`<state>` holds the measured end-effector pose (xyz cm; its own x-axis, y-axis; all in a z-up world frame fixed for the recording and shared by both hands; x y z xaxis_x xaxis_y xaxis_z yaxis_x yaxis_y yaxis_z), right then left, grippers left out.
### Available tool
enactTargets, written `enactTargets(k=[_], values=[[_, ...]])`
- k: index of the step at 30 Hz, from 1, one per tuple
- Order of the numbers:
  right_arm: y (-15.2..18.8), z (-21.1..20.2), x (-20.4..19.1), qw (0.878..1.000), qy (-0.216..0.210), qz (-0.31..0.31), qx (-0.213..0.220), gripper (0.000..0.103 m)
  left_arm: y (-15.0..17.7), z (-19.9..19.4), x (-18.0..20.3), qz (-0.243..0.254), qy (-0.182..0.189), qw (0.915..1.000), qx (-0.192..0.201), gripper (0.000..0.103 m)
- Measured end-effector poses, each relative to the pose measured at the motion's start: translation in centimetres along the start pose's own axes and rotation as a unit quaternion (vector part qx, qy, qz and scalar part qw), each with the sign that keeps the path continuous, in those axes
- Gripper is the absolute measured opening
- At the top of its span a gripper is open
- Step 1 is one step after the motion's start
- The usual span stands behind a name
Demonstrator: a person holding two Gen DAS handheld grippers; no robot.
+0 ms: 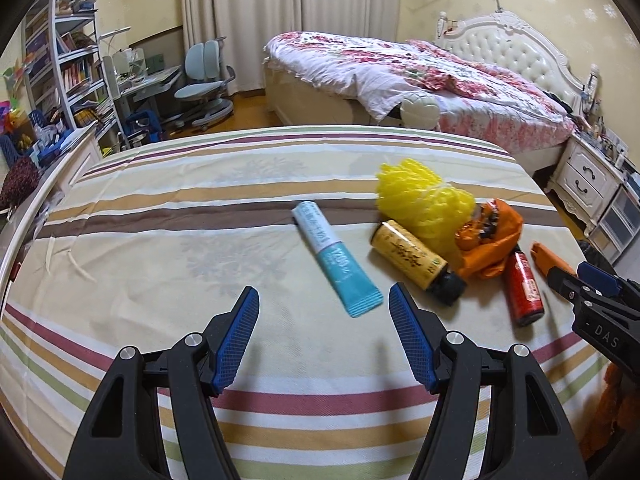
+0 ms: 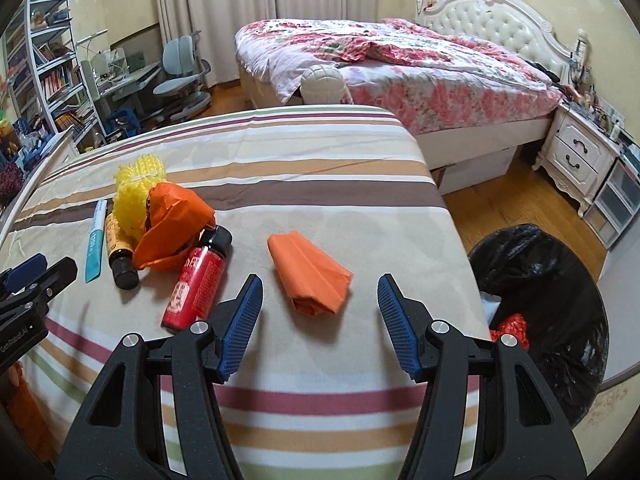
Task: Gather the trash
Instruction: 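Grasp the orange cloth with the right gripper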
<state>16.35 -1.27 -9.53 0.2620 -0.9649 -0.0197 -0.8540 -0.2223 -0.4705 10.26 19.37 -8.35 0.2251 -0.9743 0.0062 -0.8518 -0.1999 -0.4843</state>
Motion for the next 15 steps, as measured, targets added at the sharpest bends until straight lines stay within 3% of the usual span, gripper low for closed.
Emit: enactTargets(k=[4, 7, 15], values=[[-0.5, 1.0, -0.3, 1.0, 0.004, -0.005, -0.02, 0.056, -0.3, 0.5, -0.7, -0.01, 0.006, 0.9999, -0.011, 0.066], [-0.3, 1.1, -0.5, 1.0, 0.009, -0.01, -0.022, 0.04, -0.4, 0.8, -0.8, -0.012, 0.009, 0.9998, -0.015, 0.066], [-0.3, 1.1, -0.6, 1.0, 0.012, -0.015, -0.02, 0.038, -1.3, 2.2, -0.4, -0.013, 0.01, 0.9994, -0.032, 0.066]])
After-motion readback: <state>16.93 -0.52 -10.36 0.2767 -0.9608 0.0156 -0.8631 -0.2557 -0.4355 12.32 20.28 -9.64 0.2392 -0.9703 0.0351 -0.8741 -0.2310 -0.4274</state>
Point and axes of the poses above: each gripper's, at about its wrist camera, not at the fingertips, and z roughly the way its jaws point, x to its right, y to its underside, the point moved 5 cm from there along z, roughly the way its jaws point, and after that the axes turned 14 degrees about -x, right-handed, at the moved point
